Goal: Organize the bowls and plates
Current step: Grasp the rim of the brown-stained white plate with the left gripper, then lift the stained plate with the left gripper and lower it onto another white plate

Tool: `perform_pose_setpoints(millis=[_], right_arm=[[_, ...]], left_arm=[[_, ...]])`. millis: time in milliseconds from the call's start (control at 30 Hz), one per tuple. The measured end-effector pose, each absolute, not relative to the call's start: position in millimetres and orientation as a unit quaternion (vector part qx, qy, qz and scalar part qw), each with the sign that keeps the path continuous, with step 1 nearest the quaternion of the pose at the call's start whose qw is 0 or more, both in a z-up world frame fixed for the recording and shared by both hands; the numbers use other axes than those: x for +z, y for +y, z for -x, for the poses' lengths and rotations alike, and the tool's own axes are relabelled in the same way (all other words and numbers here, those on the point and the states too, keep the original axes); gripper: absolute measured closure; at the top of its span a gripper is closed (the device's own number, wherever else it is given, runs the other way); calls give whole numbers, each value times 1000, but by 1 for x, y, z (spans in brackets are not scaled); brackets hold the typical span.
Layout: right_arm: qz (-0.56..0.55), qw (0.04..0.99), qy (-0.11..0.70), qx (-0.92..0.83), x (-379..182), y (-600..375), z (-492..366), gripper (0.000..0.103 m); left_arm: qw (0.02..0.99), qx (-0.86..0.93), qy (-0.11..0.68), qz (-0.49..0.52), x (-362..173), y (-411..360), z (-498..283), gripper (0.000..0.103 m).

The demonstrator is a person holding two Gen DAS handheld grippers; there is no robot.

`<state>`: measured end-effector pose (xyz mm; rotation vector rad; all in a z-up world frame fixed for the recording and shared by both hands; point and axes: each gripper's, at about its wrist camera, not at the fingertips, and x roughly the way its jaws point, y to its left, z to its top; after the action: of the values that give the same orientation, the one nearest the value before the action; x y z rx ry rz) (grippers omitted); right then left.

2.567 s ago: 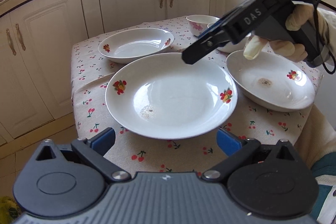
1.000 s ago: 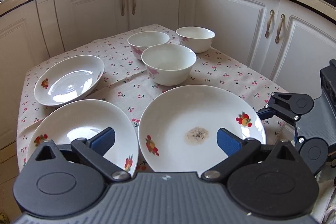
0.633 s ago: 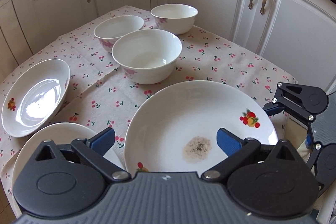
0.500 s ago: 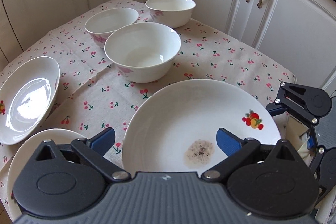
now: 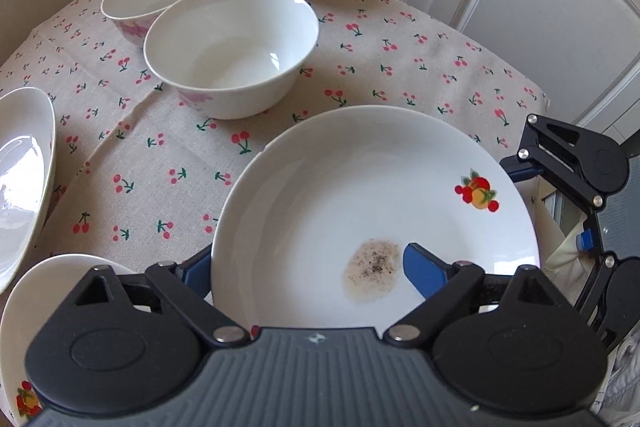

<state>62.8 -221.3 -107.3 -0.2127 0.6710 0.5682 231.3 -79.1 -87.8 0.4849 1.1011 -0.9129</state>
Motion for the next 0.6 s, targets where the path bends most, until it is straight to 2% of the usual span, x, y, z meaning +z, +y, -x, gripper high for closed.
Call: perform_pose_setpoints(millis=[600], right_arm=[[108, 894, 337, 273, -103, -218, -65, 0]], left_arm=[[729, -421, 501, -200, -87, -74, -234, 9]])
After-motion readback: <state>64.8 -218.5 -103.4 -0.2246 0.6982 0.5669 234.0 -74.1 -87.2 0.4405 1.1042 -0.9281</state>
